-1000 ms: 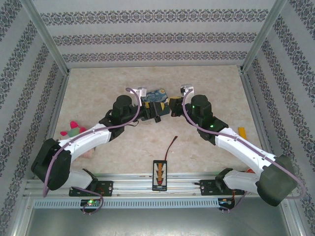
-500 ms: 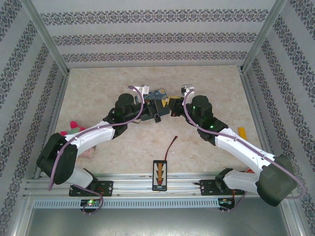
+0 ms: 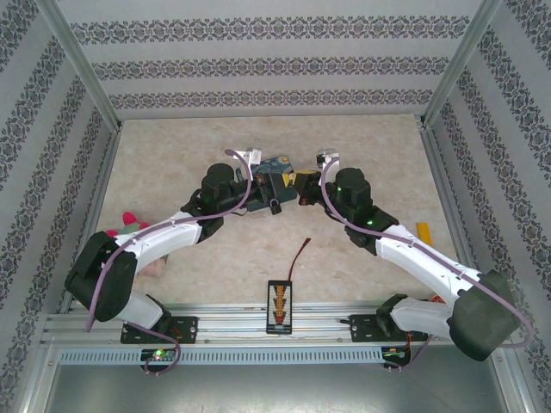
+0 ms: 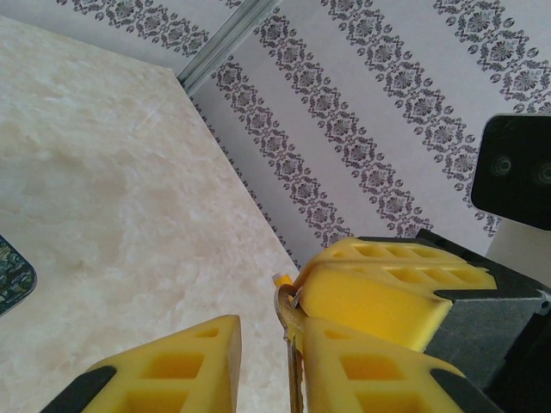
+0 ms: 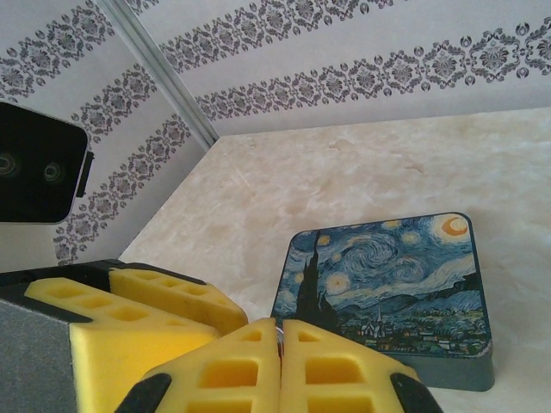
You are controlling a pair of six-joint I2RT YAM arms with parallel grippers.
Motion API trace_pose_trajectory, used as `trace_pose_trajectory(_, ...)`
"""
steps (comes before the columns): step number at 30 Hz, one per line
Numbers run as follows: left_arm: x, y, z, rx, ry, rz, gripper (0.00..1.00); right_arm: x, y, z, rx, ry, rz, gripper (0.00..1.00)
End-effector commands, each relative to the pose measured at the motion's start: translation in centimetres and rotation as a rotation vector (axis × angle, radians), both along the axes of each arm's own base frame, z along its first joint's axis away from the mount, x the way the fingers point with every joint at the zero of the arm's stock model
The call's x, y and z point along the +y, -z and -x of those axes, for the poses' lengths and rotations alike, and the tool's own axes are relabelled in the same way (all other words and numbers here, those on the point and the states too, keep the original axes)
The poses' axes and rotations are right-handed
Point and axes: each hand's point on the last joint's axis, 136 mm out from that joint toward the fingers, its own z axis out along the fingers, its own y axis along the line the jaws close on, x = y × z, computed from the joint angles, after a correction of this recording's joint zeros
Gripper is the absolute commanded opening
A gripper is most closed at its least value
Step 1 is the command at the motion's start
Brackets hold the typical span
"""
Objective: Unlock the padlock with the key
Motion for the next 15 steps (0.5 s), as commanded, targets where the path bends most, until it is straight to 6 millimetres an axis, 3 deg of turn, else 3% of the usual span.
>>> trace_pose_trajectory(1, -0.71, -2.54, -0.09, -0.058, 0.023, 0.062, 0.28, 0.05, -0.72, -0.04, -0.022, -0.004, -0.033, 0.0)
trace_pose_trajectory(3, -0.82, -2.27, -0.09, -0.049, 0.029, 0.06, 0.33, 0.03, -0.76, -0.07, -0.025, -0.003, -0.033, 0.0)
trace_pose_trajectory(8, -1.07, -1.82, 0.15, -0.031, 0.051, 0.059, 0.32, 0.04, -0.89, -0.13, -0.029, -0.002, -0.035, 0.0)
trace_pose_trajectory(15, -0.92, -2.02, 0.04, -0.045, 0.039, 0.06, 0.12, 0.3, -0.77, -0.21, -0.021, -0.011, -0.038, 0.0)
